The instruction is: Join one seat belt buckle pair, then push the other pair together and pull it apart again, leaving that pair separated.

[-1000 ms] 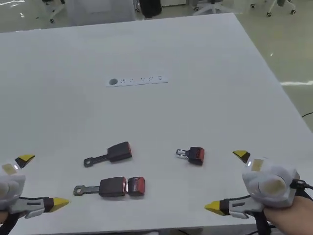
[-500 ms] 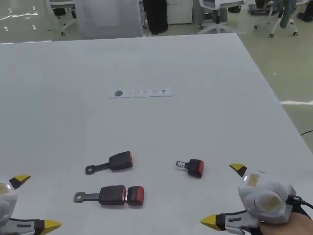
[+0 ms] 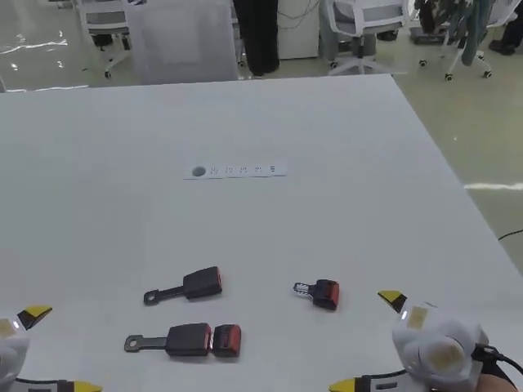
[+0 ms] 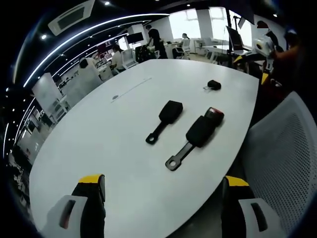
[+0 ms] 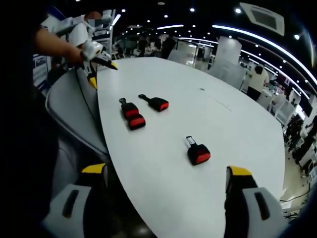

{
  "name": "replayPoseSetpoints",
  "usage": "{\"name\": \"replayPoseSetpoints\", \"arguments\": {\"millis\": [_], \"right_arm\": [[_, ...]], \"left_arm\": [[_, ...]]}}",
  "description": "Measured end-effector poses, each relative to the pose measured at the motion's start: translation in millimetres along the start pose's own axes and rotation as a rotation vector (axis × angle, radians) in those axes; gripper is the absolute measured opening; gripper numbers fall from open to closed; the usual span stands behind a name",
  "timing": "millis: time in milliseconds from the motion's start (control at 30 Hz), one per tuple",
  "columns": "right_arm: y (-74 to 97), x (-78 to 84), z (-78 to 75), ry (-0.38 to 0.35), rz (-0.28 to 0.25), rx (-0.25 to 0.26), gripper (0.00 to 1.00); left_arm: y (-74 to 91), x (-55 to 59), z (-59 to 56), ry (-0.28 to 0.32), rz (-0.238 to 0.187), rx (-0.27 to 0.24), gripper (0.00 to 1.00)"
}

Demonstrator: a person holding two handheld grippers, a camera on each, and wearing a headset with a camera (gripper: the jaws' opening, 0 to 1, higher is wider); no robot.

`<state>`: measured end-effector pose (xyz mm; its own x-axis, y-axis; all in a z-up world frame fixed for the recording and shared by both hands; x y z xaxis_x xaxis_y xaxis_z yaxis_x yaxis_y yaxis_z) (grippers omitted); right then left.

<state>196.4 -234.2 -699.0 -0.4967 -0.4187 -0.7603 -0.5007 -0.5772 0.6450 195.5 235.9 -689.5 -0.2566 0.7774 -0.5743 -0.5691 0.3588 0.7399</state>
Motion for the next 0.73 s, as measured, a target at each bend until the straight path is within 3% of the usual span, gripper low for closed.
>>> {"name": "replayPoseSetpoints", "arguments": {"millis": [567, 733], "right_arm": [[11.0, 0.3, 4.6, -0.017, -0.013, 0.014, 1.00], [9.9, 0.0, 3.3, -0.022, -0.024, 0.012, 1.00]], "left_arm": [[7.1, -2.4, -8.5, -0.014, 0.000, 0.013, 1.00], [6.4, -7.7, -12.5, -0.024, -0.002, 0.011, 1.00]]}}
Point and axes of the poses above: the centre of the closed fingertips' face, and the gripper's own axes: y roughly backward along the fingers, z roughly to its left, x roughly out of its underside, the point moved 8 cm from there along y, roughly backward along the fingers, and after that the axes turned 15 degrees about -y, right-handed, at the moved point
